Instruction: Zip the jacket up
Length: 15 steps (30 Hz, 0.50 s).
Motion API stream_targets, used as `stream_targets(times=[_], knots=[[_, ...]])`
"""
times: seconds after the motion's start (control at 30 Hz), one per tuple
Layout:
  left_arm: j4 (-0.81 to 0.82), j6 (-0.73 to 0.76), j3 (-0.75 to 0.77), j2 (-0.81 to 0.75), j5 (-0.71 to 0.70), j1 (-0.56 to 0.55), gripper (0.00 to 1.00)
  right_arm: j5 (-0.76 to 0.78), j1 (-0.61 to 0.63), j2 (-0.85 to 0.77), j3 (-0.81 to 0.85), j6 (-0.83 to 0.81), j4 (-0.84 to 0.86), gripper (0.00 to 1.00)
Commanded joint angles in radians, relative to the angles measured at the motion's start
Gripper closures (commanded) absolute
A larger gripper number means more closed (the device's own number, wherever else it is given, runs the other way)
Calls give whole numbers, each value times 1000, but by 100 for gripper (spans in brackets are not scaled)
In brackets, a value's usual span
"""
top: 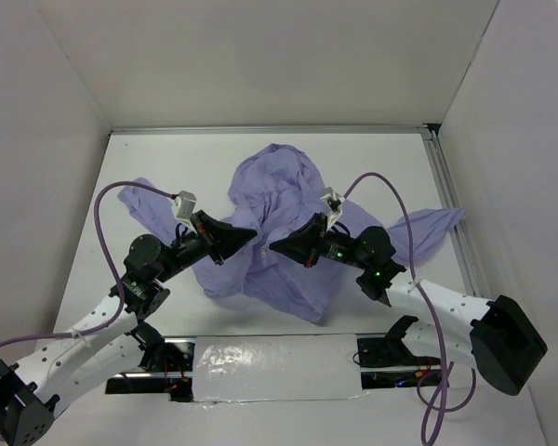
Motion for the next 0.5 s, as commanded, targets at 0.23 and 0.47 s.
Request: stream_targets(times=[0.23, 0.47], knots=[[152, 10, 3, 10, 59, -3, 100, -48, -26, 17, 46, 54, 106, 100], [168, 17, -17, 10, 99, -2, 100, -69, -45, 26, 55, 72, 120, 100]])
